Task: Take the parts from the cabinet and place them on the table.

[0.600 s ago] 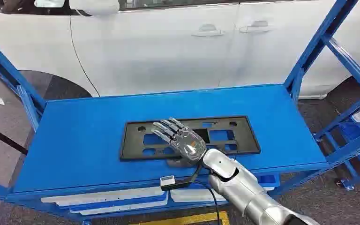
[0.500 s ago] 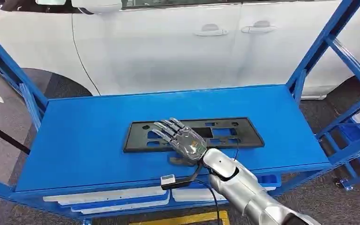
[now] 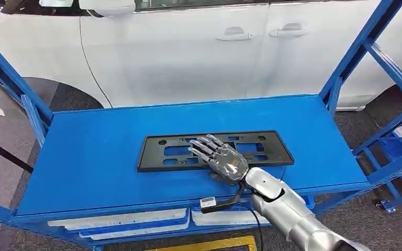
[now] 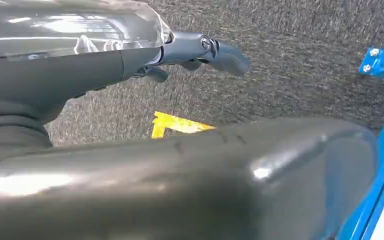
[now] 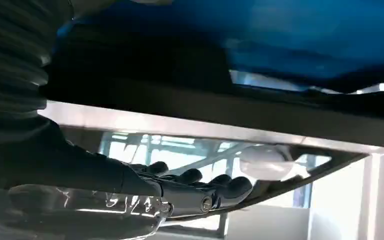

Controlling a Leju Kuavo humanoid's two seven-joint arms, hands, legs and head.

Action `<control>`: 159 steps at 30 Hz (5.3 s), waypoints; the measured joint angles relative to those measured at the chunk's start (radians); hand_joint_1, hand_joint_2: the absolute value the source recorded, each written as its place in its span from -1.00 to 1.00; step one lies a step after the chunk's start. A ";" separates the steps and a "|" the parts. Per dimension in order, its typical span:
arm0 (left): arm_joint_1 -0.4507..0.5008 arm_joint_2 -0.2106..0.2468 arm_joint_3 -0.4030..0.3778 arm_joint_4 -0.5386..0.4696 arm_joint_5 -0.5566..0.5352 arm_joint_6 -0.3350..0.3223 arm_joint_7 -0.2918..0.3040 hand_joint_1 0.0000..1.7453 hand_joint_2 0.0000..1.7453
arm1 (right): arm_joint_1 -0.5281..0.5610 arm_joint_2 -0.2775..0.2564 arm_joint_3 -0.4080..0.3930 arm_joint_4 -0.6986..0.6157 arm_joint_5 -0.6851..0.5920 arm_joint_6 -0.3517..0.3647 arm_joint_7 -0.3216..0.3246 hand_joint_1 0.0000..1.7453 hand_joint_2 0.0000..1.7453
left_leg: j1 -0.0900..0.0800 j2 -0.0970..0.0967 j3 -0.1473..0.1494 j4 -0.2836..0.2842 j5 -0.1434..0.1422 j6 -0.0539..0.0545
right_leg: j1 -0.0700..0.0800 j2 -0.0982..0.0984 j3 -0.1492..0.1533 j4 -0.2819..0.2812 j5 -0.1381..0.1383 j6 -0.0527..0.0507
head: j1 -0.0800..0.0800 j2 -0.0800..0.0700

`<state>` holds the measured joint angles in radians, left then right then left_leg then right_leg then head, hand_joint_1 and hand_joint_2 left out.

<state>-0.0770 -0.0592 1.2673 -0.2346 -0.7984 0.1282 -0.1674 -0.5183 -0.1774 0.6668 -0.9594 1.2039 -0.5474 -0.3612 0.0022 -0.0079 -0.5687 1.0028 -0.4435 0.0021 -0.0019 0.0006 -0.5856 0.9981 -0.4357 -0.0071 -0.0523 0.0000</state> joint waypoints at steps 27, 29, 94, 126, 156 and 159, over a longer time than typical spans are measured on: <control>-0.002 -0.001 0.000 0.000 -0.005 -0.002 -0.029 -1.00 -1.00 | -0.014 -0.022 -0.036 0.126 0.249 -0.089 0.262 0.94 1.00 | -0.005 0.001 -0.005 0.003 0.006 0.028 | 0.006 -0.002 0.021 0.002 -0.014 0.008 | 0.000 0.000; -0.002 -0.001 0.000 0.000 -0.004 -0.002 -0.032 -1.00 -1.00 | -0.021 -0.009 -0.037 0.138 0.251 -0.081 0.260 0.94 1.00 | 0.001 0.002 -0.007 0.001 0.010 0.016 | 0.010 -0.002 0.017 0.002 -0.011 0.005 | 0.000 0.000; -0.009 0.012 0.004 0.003 0.008 -0.173 -0.193 -1.00 1.00 | 0.339 0.119 -0.282 -0.928 -1.458 1.014 -0.280 1.00 1.00 | 0.009 0.002 -0.017 0.059 -0.064 -0.010 | -0.010 -0.008 -0.005 -0.012 0.019 -0.010 | 0.000 0.000; -0.009 0.025 0.014 0.003 -0.043 -0.149 -0.156 -1.00 1.00 | 0.492 0.202 -0.336 -1.001 -1.381 1.158 -0.295 1.00 1.00 | 0.011 0.007 -0.097 0.124 -0.083 -0.022 | -0.002 -0.008 0.058 -0.021 -0.029 -0.020 | 0.000 0.000; -0.018 0.043 0.014 0.003 -0.047 -0.109 -0.080 -1.00 1.00 | 0.311 0.081 -0.276 -0.923 -1.555 0.975 -0.294 1.00 1.00 | 0.012 0.009 -0.101 0.073 -0.022 -0.019 | -0.005 -0.009 0.069 -0.023 -0.033 -0.023 | 0.000 0.000; -0.017 0.046 0.014 0.003 -0.054 -0.090 -0.047 -1.00 1.00 | 0.329 0.066 -0.273 -0.923 -1.544 0.990 -0.294 1.00 1.00 | 0.013 0.009 -0.152 0.296 -0.149 -0.029 | 0.000 -0.012 0.022 -0.020 0.004 -0.024 | 0.000 0.000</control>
<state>-0.0938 -0.0134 1.2818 -0.2316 -0.8522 0.0382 -0.2140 -0.1891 -0.1114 0.3941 -1.8822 -0.3402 0.4426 -0.6554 0.0156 0.0014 -0.7204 1.2993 -0.5930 -0.0269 -0.0023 -0.0114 -0.5638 0.9783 -0.4318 -0.0311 -0.0523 0.0000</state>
